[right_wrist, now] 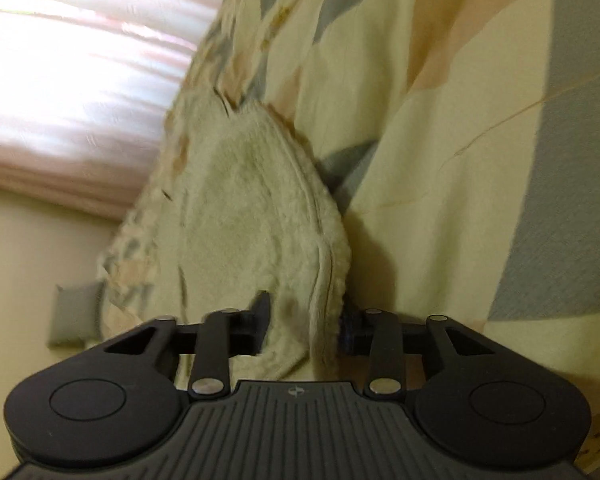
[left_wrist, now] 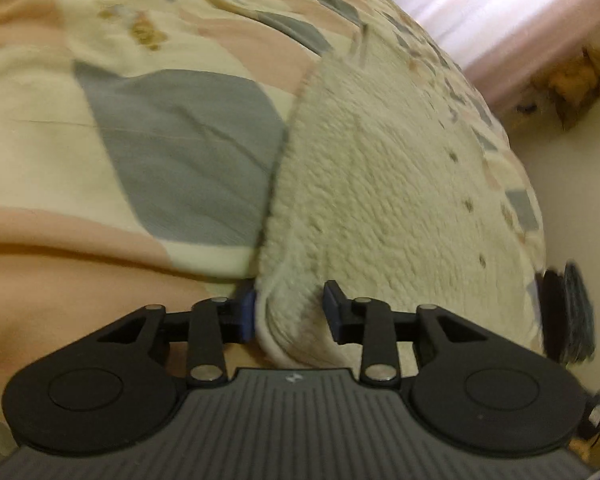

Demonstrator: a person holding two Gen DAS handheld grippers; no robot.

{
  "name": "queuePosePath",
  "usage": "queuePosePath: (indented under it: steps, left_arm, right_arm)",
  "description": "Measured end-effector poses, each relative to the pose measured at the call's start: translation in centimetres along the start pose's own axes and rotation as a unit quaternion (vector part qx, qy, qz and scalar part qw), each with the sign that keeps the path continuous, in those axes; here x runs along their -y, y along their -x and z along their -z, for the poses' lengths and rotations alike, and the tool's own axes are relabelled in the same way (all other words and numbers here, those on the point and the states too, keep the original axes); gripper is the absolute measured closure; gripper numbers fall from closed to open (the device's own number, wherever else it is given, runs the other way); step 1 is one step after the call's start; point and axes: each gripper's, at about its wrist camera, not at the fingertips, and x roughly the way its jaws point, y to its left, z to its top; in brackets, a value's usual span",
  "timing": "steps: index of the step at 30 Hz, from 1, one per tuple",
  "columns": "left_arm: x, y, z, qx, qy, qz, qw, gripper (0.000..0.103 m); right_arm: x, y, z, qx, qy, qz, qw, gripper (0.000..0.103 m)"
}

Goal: Fold clothes

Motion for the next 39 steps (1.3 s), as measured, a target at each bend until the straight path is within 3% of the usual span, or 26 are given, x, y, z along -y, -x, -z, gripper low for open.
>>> queuePosePath:
  steps: [1, 2, 5, 9, 13, 17, 19, 20, 22, 24, 28, 31, 34, 37, 39]
  left_arm:
    - [0.7, 0.2, 0.1, -0.001, -0.014, -0.004, 0.9999, 0.094]
    - [1.4, 0.8, 0.0, 0.002, -0.031, -0.010, 0.9995, 0.095]
    - [3.1, 4.0, -0.3, 0.028, -0.086, -0.014, 0.9958, 0.096]
    - [2.5, 6.9, -0.2, 0.044, -0.092, -0.011, 0.9947, 0.095]
    - [0.4, 4.4, 1.6, 0.010, -0.064, -0.054, 0.9965, 0.092]
    - [1.0, 6.2, 3.1, 0.044, -0.071, -0.093, 0.9922, 0.091]
    - [2.7, 7.5, 3.6, 0.081, -0.106, -0.155, 0.9789, 0.094]
    - [3.7, 8.1, 3.8, 0.095, -0.126, -0.175, 0.9719, 0.094]
    - [5.4, 8.6, 4.3, 0.106, -0.155, -0.170, 0.9674, 0.094]
    - [7.7, 7.7, 4.8, 0.098, -0.180, -0.139, 0.9688, 0.092]
    - [11.7, 3.8, 6.0, 0.071, -0.216, -0.118, 0.9667, 0.089]
    - [11.6, 1.0, 6.8, 0.042, -0.219, -0.150, 0.9634, 0.088]
    - [10.2, 1.0, 8.4, 0.038, -0.218, -0.162, 0.9616, 0.088]
    - [9.9, 2.1, 9.6, 0.041, -0.211, -0.178, 0.9604, 0.088]
    - [10.9, 2.7, 10.1, 0.037, -0.213, -0.204, 0.9548, 0.088]
  right_arm:
    - [-0.1, -0.1, 0.3, -0.003, 0.000, 0.007, 1.000, 0.092]
    - [-0.2, -0.2, 0.5, -0.003, 0.001, 0.011, 1.000, 0.094]
    - [-1.9, 1.3, 0.0, 0.015, 0.013, -0.018, 1.000, 0.096]
    - [-5.3, 5.7, 0.1, 0.026, 0.053, -0.050, 0.997, 0.096]
    - [-3.6, 5.2, 1.0, 0.004, 0.044, 0.008, 0.999, 0.096]
    - [-3.6, 5.3, 3.3, -0.006, 0.053, 0.051, 0.997, 0.091]
    - [-6.1, 7.2, 3.8, 0.017, 0.108, 0.107, 0.988, 0.083]
    - [-7.6, 8.1, 4.0, 0.043, 0.153, 0.148, 0.976, 0.080]
    - [-10.3, 9.3, 4.6, 0.091, 0.222, 0.197, 0.951, 0.080]
    - [-11.6, 9.4, 5.0, 0.111, 0.258, 0.189, 0.941, 0.080]
    - [-14.8, 3.9, 6.7, 0.085, 0.318, 0.154, 0.932, 0.077]
    - [-14.0, 0.3, 8.3, 0.066, 0.342, 0.184, 0.919, 0.077]
    - [-12.3, -1.0, 9.8, 0.054, 0.359, 0.214, 0.907, 0.077]
    - [-11.1, 1.5, 11.3, 0.055, 0.354, 0.218, 0.908, 0.074]
    - [-11.1, 2.5, 12.0, 0.058, 0.342, 0.222, 0.911, 0.072]
